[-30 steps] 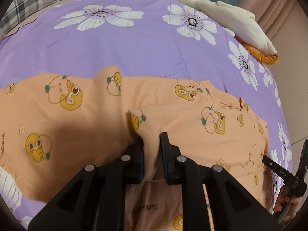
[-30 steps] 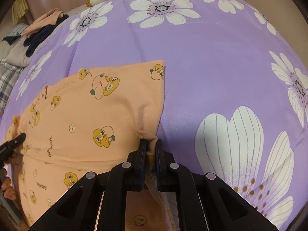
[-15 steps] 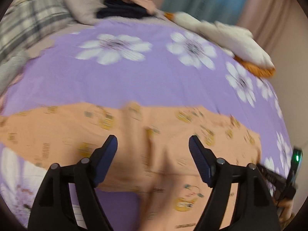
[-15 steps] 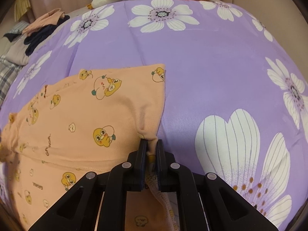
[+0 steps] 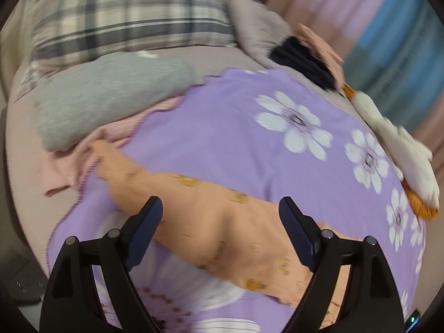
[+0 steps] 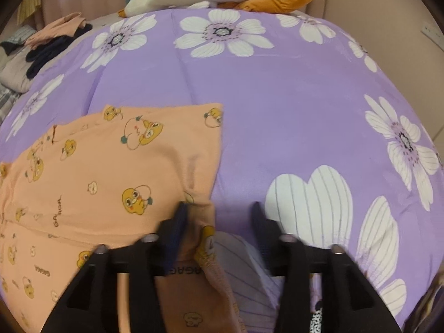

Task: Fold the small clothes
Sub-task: 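Lift the held sleeve cuff up off the bedspread with the left gripper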

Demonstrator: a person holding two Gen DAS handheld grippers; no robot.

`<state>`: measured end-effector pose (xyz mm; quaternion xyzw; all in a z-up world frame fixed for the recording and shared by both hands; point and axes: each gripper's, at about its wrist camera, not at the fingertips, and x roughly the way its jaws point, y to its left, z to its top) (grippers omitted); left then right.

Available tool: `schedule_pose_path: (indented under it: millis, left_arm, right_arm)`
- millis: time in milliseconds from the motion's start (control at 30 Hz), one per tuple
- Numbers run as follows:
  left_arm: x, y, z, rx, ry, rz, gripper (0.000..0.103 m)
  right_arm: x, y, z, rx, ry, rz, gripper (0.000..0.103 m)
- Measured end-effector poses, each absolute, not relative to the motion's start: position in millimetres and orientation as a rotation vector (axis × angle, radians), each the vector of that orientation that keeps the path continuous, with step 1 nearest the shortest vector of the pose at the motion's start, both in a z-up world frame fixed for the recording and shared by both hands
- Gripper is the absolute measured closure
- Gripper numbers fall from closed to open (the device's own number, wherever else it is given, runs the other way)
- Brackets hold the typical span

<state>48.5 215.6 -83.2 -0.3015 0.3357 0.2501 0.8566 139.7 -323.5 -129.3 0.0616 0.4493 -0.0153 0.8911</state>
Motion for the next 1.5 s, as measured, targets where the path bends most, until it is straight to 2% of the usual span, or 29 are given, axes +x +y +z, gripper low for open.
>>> schedule_pose_path:
  millis: [400,600,700,767,833,900,1167,1500]
  left_arm:
    - [28,259,-102,-0.751,0.72,0.659,0.017]
    - [26,276,-119,-0.834,0.755,0.685,0.021]
    - [26,283,-127,-0.879,0.763,0.687,0.029]
    - [27,288,-136,-0.928,0.786,0.688,0.037]
    - [26,293,-142,-0.983,0.78,0.69,0.038]
    - [24,294,-140,-1.0,0.756,0.693,0.046]
    - [29,299,-146,-1.036,0.712,0.689,0.092]
    - [26,271,-106,-0.924,0.548,0.593,0.095]
  right_arm:
    - [128,-325,-111,0.196,0.819,-0.011,0.044]
    - [123,-321,-104,0.2,0.787,0.0,0.044]
    - [122,-320,-103,0.199,0.782,0.007,0.044]
    - [122,-320,-102,0.205,0.781,0.008,0.044]
    - [122,-319,-102,0.21,0.782,0.013,0.044]
    - [121,-318,-102,0.209,0.78,0.012,0.044]
    - [119,-319,-103,0.219,0.781,0.012,0.044]
    - [116,-324,-101,0.237,0.772,0.008,0.044]
